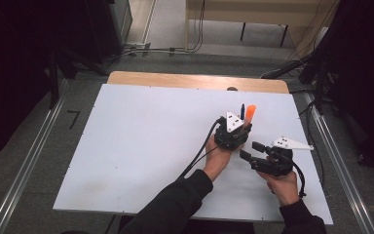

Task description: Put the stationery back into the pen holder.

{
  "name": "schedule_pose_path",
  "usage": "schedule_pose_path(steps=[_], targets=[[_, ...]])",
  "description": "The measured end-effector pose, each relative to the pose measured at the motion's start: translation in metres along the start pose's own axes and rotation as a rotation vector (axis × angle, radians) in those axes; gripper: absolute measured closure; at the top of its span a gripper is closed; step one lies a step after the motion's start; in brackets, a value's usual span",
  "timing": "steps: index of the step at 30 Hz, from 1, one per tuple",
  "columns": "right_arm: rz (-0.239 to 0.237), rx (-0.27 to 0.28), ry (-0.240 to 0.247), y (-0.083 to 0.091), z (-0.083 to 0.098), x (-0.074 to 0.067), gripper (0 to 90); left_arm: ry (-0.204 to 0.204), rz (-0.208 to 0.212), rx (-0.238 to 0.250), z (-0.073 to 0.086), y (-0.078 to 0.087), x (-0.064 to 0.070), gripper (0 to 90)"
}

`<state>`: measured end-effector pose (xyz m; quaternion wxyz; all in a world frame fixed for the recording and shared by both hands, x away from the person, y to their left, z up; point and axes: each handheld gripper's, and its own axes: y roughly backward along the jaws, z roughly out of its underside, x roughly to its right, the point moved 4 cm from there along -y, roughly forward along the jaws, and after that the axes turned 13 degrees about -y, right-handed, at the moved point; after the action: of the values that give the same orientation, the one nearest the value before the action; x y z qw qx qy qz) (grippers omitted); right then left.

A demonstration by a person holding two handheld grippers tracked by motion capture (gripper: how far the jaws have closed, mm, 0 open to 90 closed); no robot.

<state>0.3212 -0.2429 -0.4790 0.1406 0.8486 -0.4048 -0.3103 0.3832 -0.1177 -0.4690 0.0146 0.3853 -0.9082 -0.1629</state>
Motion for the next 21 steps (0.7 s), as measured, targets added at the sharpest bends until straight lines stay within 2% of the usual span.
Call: schedule_pose_path(steps=[9, 15, 19, 21], targets=[[-0.003, 0.0, 0.0, 0.0002, 0.0001, -0.0003, 30.7, 0.0, -0.008, -0.015, 0.0035, -0.0056, 0.0015, 73.9], [-0.008, 0.002, -0.003, 0.0009, 0.0002, 0.0002, 30.5, 0.005, 0.008, -0.021, 0.0034, -0.0059, 0.0042, 65.7], [-0.019, 0.009, -0.004, 0.0018, -0.0003, -0.0006, 29.9, -0.012, 0.001, -0.01, 0.0003, -0.0023, 0.0036, 62.7], [-0.017, 0.013, -0.005, 0.0027, -0.0005, -0.0011, 30.4, 0.0, 0.002, -0.002, -0.0022, 0.0003, 0.0022, 59.7]])
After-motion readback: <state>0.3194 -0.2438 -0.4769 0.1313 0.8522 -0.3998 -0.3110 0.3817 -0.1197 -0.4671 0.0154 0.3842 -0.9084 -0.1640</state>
